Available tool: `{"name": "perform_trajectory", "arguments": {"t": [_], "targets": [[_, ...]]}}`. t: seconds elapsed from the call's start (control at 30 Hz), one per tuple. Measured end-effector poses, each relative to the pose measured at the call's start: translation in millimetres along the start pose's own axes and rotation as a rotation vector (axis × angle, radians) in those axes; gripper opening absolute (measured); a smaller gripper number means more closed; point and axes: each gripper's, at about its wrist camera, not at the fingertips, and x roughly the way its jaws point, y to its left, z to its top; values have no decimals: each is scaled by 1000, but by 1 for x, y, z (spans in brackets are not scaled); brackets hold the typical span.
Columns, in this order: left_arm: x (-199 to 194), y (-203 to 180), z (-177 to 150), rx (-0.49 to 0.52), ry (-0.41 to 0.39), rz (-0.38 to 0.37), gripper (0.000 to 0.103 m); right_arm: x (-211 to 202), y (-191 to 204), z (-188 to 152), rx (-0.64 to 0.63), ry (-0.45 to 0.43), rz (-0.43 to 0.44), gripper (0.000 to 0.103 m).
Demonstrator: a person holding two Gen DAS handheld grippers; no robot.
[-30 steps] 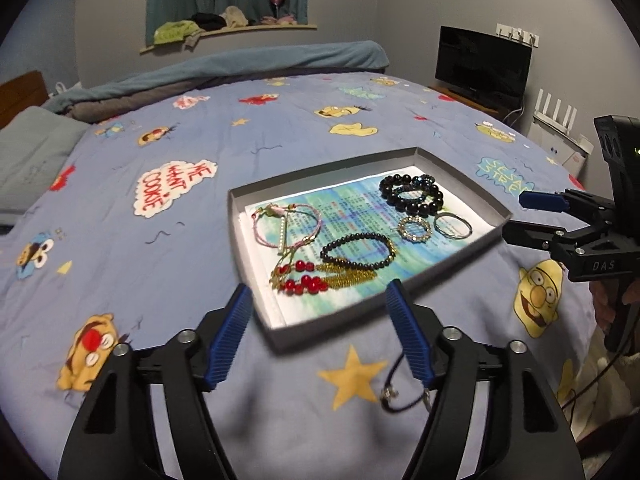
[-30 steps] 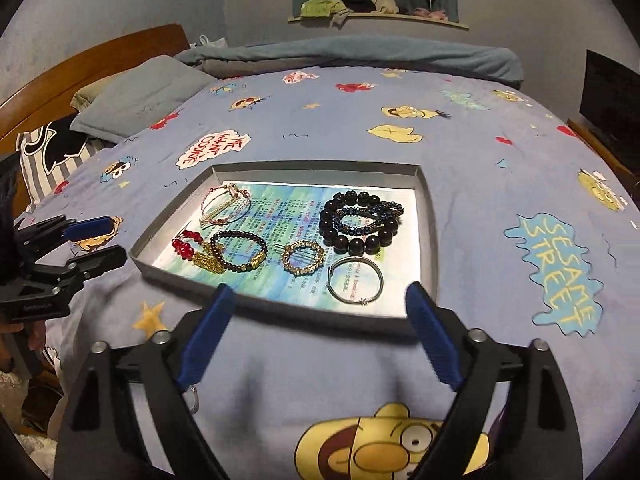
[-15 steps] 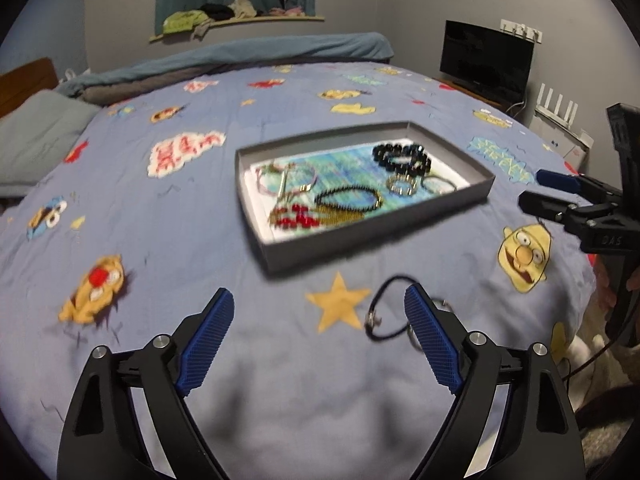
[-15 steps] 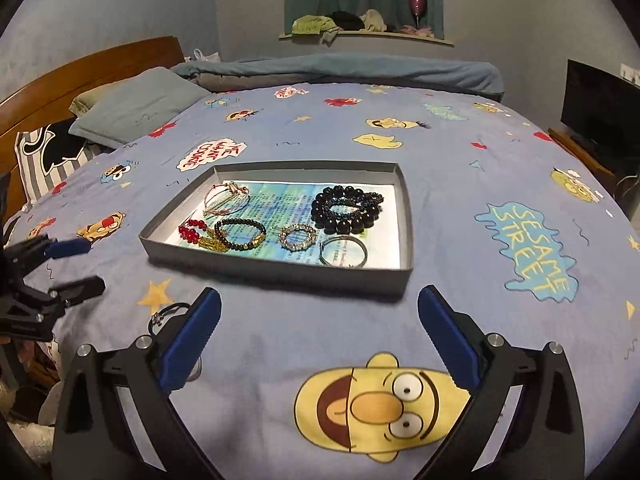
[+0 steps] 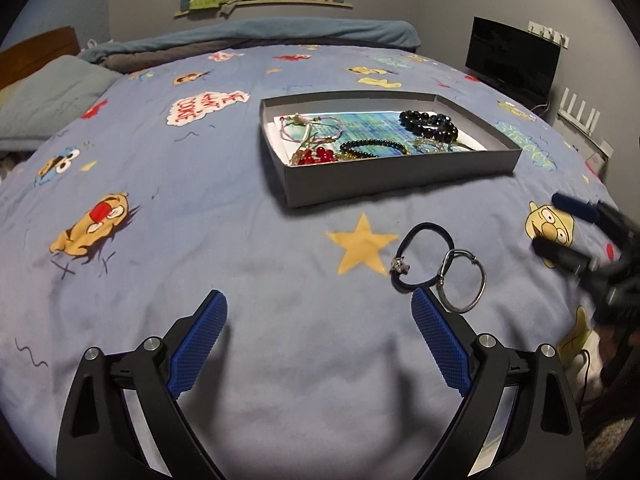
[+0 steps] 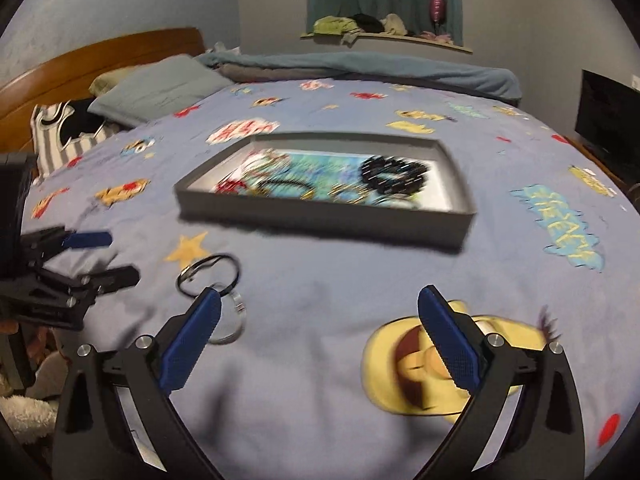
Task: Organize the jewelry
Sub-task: 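Move both tools back to the silver bangle and black hair tie, then grasp the silver bangle with the right tool while the left tool grasps the black hair tie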
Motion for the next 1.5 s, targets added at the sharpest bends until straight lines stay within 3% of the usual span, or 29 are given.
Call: {"name": "perform_trajectory", "arguments": {"t": [0.37,0.77,1.5], "targets": [[5,6,-2,-17,4,0,93,25,57,-16,-153,11,50,95],[8,8,-2,-21,9,-1,93,39,68,-25,-224,40,47,49],[24,-13,6,29,35,-28,93,14,4,-10,-82,12,-3,49]]}}
